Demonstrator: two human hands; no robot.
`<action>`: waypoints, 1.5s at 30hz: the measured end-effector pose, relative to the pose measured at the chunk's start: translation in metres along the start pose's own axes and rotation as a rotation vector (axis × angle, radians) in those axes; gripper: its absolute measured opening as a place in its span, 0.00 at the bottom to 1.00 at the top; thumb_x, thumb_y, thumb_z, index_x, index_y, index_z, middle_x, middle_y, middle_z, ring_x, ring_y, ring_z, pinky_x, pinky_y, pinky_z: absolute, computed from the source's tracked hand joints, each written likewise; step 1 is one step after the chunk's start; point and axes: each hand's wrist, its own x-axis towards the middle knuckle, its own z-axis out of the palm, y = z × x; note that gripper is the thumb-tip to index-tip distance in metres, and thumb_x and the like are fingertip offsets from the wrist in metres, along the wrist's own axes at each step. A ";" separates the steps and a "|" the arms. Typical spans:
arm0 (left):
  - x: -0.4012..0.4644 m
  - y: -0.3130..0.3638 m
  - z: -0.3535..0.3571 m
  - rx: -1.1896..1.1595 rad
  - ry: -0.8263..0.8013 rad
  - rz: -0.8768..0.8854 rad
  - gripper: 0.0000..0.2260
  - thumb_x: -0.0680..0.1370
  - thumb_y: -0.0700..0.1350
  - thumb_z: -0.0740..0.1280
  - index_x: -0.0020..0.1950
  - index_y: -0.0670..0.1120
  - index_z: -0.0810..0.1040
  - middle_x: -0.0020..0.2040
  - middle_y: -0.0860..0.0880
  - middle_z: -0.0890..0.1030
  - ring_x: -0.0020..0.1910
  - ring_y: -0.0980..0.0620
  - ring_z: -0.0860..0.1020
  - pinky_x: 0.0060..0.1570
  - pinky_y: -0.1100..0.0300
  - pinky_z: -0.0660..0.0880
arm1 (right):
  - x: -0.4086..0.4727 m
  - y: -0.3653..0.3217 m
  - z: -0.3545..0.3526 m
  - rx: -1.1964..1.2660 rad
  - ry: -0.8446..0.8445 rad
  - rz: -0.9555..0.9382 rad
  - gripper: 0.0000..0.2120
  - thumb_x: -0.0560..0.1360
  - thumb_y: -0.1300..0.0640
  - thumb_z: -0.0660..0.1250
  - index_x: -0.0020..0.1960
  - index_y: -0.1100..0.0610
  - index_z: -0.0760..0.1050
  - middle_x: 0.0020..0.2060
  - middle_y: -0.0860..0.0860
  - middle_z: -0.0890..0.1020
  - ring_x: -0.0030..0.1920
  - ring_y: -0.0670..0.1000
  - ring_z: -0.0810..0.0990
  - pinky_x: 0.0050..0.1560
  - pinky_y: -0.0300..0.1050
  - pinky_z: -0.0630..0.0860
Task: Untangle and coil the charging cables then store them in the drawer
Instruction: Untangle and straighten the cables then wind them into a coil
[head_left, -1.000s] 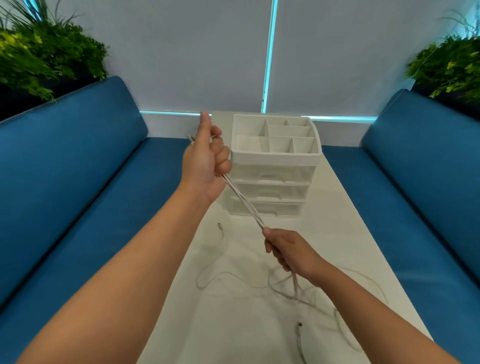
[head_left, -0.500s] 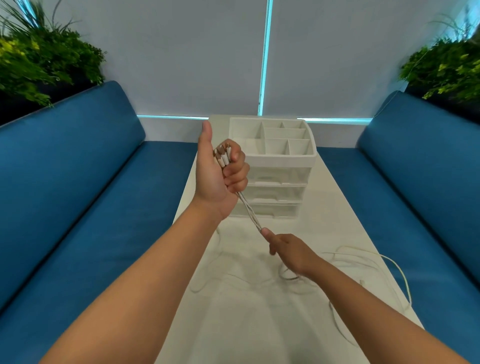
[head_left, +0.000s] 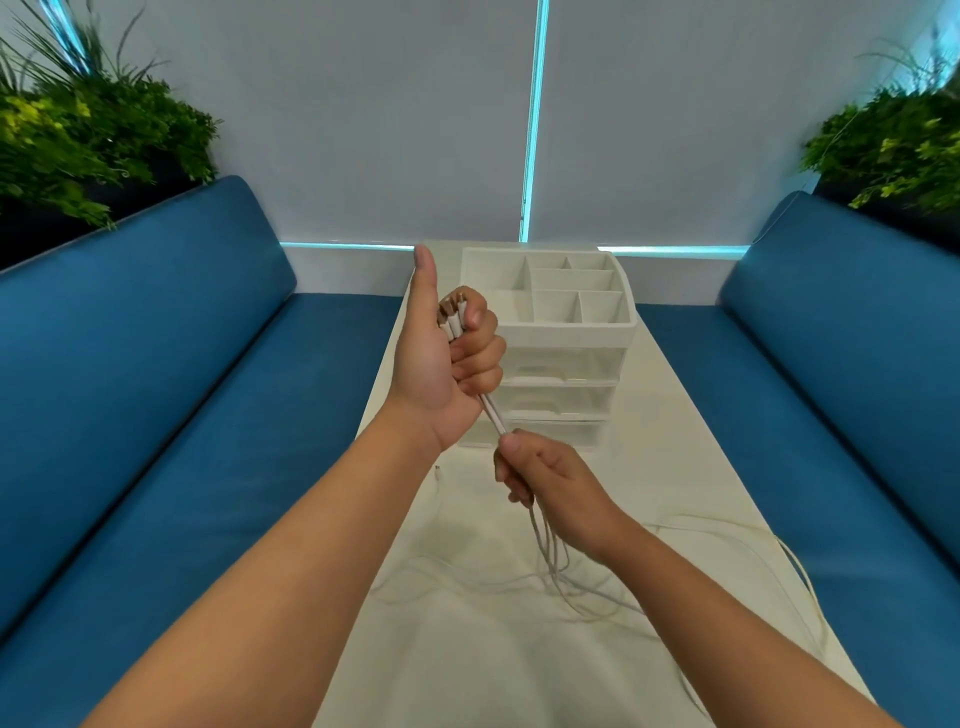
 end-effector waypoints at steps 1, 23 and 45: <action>0.001 -0.001 -0.002 -0.012 0.019 0.007 0.28 0.77 0.70 0.53 0.32 0.47 0.64 0.24 0.53 0.57 0.24 0.56 0.50 0.20 0.64 0.49 | -0.002 0.005 0.001 -0.073 0.022 -0.004 0.18 0.80 0.45 0.58 0.38 0.54 0.74 0.28 0.43 0.69 0.31 0.44 0.68 0.38 0.40 0.68; 0.012 0.001 -0.006 0.045 0.010 0.056 0.23 0.82 0.60 0.56 0.33 0.47 0.67 0.25 0.52 0.59 0.23 0.56 0.57 0.21 0.64 0.57 | 0.006 -0.012 -0.019 0.193 0.040 0.144 0.05 0.75 0.61 0.69 0.49 0.61 0.82 0.38 0.53 0.85 0.33 0.49 0.82 0.40 0.40 0.79; 0.015 0.001 -0.015 -0.006 0.120 0.031 0.26 0.78 0.67 0.56 0.31 0.48 0.69 0.24 0.53 0.60 0.23 0.56 0.58 0.23 0.64 0.58 | -0.002 0.007 -0.014 0.003 0.227 0.137 0.19 0.76 0.48 0.68 0.33 0.59 0.70 0.23 0.49 0.71 0.23 0.48 0.66 0.24 0.38 0.65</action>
